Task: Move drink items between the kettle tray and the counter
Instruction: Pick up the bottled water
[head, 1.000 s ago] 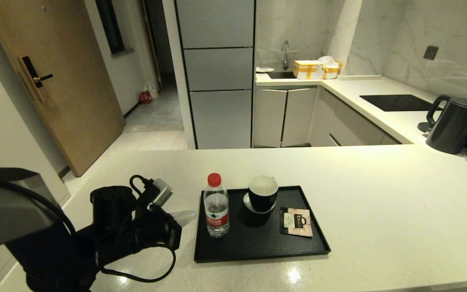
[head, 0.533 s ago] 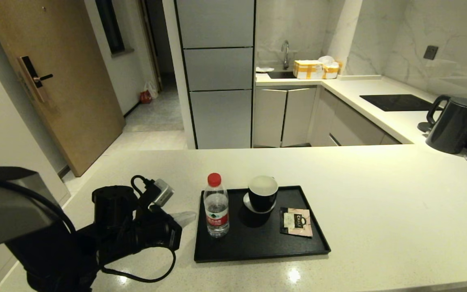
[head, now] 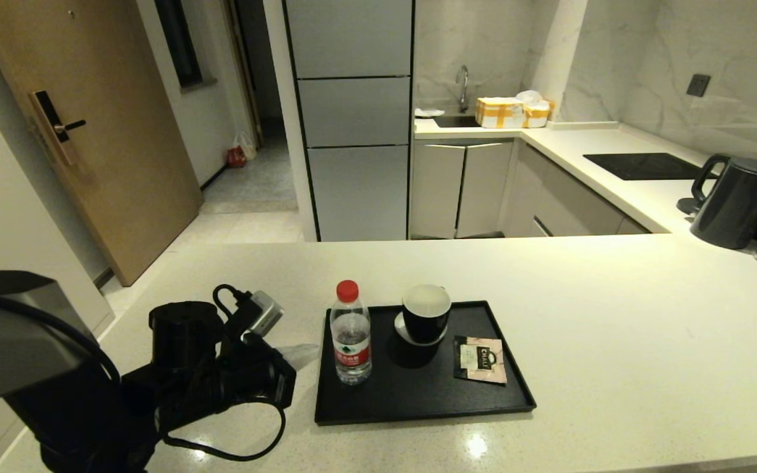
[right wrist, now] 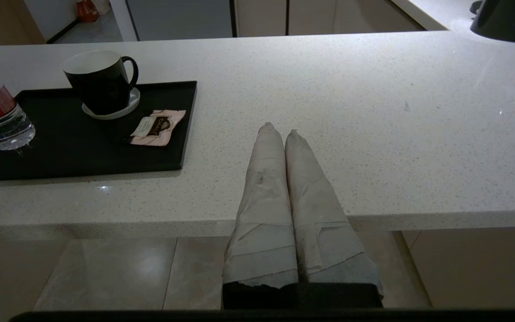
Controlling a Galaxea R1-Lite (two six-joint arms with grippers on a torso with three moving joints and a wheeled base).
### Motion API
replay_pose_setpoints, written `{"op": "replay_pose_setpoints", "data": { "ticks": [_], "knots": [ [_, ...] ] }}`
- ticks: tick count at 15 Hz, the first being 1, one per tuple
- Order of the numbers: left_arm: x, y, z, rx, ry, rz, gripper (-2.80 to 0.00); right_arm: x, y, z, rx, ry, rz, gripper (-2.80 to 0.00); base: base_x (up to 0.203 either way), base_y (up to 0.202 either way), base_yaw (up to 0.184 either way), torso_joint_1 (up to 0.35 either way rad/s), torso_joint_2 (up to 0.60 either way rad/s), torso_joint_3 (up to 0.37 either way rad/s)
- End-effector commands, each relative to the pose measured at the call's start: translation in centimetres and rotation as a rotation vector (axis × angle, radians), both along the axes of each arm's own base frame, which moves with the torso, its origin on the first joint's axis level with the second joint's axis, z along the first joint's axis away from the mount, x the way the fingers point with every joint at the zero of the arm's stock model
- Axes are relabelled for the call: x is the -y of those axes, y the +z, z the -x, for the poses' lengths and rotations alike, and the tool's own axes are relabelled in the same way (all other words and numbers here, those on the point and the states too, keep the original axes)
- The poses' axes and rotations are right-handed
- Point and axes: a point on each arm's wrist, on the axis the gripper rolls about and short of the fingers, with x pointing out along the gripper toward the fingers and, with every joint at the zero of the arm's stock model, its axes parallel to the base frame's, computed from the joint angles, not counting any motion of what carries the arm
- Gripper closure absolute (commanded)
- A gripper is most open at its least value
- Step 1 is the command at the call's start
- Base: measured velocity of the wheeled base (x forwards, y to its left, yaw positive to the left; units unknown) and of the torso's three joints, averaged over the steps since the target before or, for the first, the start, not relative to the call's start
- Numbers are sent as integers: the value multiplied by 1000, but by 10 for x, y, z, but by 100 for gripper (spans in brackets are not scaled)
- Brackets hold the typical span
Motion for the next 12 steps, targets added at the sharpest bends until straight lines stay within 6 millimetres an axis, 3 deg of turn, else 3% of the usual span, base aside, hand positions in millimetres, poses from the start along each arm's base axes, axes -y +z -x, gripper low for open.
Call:
{"op": "replay_pose_setpoints", "data": {
  "ticks": [1,5,8,12],
  "knots": [
    [0,3,1,12,-4,6,0,0,0,0,-2,0,0,0,0,0,0,0,0,0],
    [2,23,11,-69,-27,114,0,0,0,0,-2,0,0,0,0,0,0,0,0,0],
    [0,38,18,-236,-110,156,0,0,0,0,-2,0,0,0,0,0,0,0,0,0],
    [-1,34,17,-238,-119,100,0,0,0,0,-2,0,0,0,0,0,0,0,0,0]
  ]
}}
